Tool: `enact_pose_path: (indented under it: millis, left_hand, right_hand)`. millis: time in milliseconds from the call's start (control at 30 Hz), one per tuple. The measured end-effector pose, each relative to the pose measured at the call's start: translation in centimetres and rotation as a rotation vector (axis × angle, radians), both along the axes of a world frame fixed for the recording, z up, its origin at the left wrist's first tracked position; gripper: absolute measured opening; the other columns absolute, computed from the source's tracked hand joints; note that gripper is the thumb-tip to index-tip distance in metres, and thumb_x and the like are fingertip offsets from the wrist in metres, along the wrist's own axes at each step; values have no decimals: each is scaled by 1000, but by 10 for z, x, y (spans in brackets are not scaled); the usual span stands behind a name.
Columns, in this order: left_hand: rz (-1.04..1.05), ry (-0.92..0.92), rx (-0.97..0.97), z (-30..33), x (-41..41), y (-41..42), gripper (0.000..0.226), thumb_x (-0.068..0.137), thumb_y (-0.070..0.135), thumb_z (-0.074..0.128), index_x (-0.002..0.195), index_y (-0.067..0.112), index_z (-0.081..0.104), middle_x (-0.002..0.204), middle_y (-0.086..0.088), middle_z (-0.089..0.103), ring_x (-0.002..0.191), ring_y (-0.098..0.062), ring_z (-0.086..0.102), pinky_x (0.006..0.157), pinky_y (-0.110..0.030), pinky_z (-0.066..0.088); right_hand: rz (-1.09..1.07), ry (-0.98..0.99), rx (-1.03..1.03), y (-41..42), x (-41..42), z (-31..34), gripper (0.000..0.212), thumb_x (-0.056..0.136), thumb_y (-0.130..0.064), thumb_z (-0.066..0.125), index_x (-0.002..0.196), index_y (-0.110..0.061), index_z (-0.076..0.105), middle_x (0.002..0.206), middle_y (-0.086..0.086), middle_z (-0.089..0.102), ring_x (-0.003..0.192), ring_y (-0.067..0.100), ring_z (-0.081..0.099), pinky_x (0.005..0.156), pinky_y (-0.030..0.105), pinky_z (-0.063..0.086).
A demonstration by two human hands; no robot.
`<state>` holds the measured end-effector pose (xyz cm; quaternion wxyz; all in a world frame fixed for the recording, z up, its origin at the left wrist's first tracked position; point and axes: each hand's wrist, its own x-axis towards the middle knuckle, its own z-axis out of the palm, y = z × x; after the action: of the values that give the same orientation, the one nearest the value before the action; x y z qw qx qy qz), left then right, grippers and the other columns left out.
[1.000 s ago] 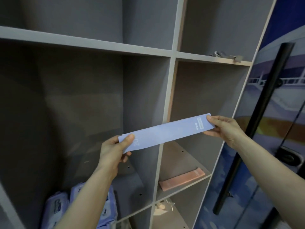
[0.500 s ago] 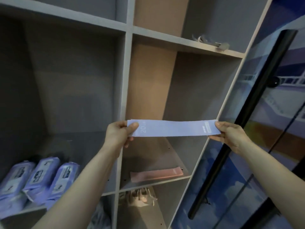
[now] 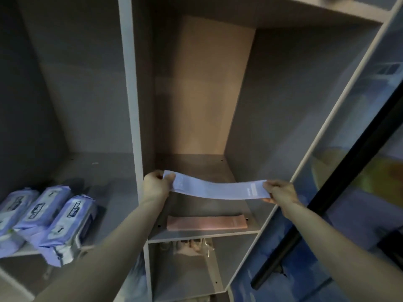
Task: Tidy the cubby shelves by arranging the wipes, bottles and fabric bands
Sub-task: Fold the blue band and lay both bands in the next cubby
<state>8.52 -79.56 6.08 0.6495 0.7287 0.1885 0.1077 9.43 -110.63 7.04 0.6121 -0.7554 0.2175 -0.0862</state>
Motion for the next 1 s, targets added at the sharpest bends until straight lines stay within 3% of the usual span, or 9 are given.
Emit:
enact_pose_path:
  millis: [167, 233, 400, 433, 533, 633, 767, 900, 1000]
  left_hand:
    - [41, 139, 111, -59, 40, -6, 23, 86, 19, 62, 104, 4, 64, 95, -19, 68, 90, -37, 66, 80, -45, 56]
    - [44, 181, 142, -79, 58, -7, 25, 88, 20, 59, 105, 3, 65, 99, -22, 69, 92, -38, 66, 82, -45, 55]
    - [13, 266, 152, -131, 95, -5, 31, 88, 26, 61, 107, 2, 66, 102, -23, 69, 95, -37, 66, 78, -36, 50]
    - [1, 274, 162, -142, 102, -5, 30, 88, 25, 62, 105, 1, 66, 102, -22, 69, 95, -36, 66, 77, -35, 49]
    - [-23, 317, 156, -176, 116, -4, 23, 85, 16, 66, 97, -4, 68, 93, -21, 69, 94, -33, 66, 76, -34, 46]
    - [-30, 355, 145, -203, 120, -3, 22, 85, 10, 66, 92, -11, 67, 86, -23, 66, 87, -27, 63, 72, -30, 42]
    - [-43, 355, 203, -218, 125, -2, 23, 84, 13, 67, 91, -9, 66, 80, -18, 62, 83, -31, 62, 67, -28, 37]
    - [-50, 392, 278, -216, 129, -5, 20, 85, 18, 66, 84, -1, 67, 82, -18, 65, 79, -24, 59, 67, -29, 39]
    - [-57, 408, 303, -217, 129, -5, 27, 86, 22, 64, 90, -4, 68, 88, -20, 68, 88, -31, 64, 68, -29, 39]
  right_hand:
    - [-61, 132, -116, -3, 47, -61, 25, 83, -4, 65, 106, 5, 65, 108, 23, 65, 84, 30, 60, 73, 44, 56]
    - [-49, 179, -96, -2, 62, -78, 25, 84, -6, 64, 106, 5, 65, 105, 20, 63, 82, 31, 59, 68, 43, 57]
    - [-19, 213, -179, -4, 93, -121, 21, 85, -10, 64, 100, 4, 68, 92, 15, 62, 76, 28, 59, 37, 21, 51]
    - [-7, 226, -219, -5, 99, -131, 20, 84, -12, 65, 98, 3, 69, 90, 15, 63, 76, 27, 60, 40, 21, 51]
    - [26, 271, -320, -6, 111, -162, 8, 82, -17, 68, 79, -10, 72, 82, 12, 65, 78, 25, 62, 73, 36, 56]
    - [40, 315, -371, -6, 117, -189, 20, 81, -19, 68, 62, -20, 62, 83, 17, 67, 84, 31, 66, 79, 38, 52]
    - [68, 311, -468, -4, 119, -203, 20, 84, -20, 63, 90, -3, 72, 99, 24, 70, 97, 36, 65, 81, 34, 49]
    - [68, 341, -585, -1, 124, -201, 28, 87, -23, 58, 99, -2, 70, 107, 25, 68, 103, 38, 63, 84, 37, 49]
    - [69, 346, -670, 1, 123, -199, 30, 88, -22, 55, 102, 2, 66, 109, 27, 66, 104, 41, 62, 84, 40, 49]
